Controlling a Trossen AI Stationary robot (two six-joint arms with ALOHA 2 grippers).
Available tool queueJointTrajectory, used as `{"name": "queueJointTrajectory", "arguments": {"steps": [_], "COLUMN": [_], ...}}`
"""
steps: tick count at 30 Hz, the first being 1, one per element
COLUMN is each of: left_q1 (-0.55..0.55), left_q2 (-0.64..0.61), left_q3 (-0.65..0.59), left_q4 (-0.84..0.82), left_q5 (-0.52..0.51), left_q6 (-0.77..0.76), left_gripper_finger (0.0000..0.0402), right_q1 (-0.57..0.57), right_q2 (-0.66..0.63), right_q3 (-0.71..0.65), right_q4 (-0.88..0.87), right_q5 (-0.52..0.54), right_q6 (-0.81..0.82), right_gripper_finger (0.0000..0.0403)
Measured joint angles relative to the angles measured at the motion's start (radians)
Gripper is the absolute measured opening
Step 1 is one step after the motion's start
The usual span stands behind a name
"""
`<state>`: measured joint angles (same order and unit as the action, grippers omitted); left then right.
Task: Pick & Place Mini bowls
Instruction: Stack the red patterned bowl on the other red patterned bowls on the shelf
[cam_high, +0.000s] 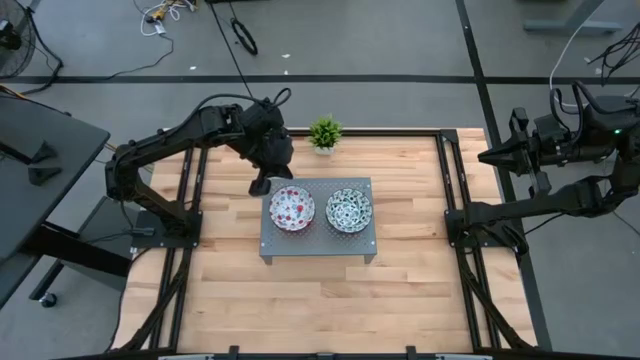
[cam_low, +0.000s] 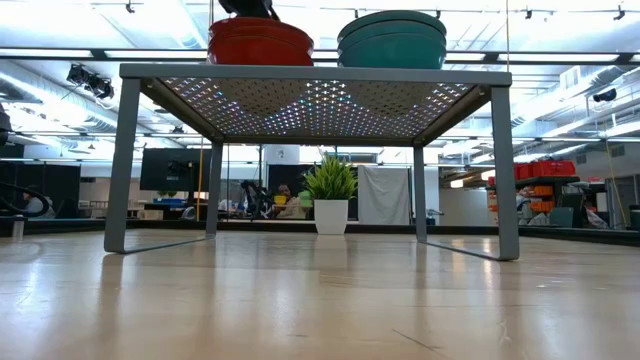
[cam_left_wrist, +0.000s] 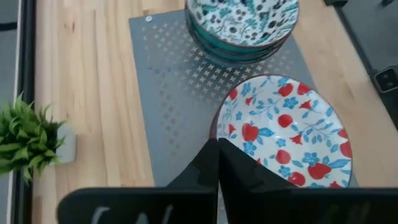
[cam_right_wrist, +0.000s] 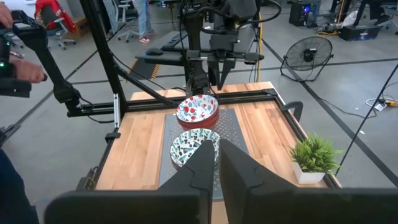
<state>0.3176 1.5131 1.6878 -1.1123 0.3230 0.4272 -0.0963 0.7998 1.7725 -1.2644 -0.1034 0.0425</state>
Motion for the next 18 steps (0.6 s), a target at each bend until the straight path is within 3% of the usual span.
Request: {"name": "queueJointTrajectory", "arguments": {"steps": [5, 11, 18], "left_q1": [0.000, 0.002, 0.010], "left_q2": [0.001, -0.013, -0.081], "left_q3": [0.000, -0.001, -0.104], "left_q4": [0.033, 0.063, 0.133], "left_q5": [0.071, 0.072, 0.077], "left_q6": [0.004, 0.003, -0.022], "left_gripper_finger": [0.0004, 0.0003, 0.0002], "right_q1": [0.000, 0.000, 0.000], "right_q2": [0.000, 0.000, 0.000], "right_q3": [0.000, 0.000, 0.000], "right_q4": [0.000, 0.000, 0.000], "right_q5": [0.000, 0.000, 0.000], "right_q6": [0.000, 0.000, 0.000], "right_gripper_finger": [0.0029, 0.0029, 0.0029]}}
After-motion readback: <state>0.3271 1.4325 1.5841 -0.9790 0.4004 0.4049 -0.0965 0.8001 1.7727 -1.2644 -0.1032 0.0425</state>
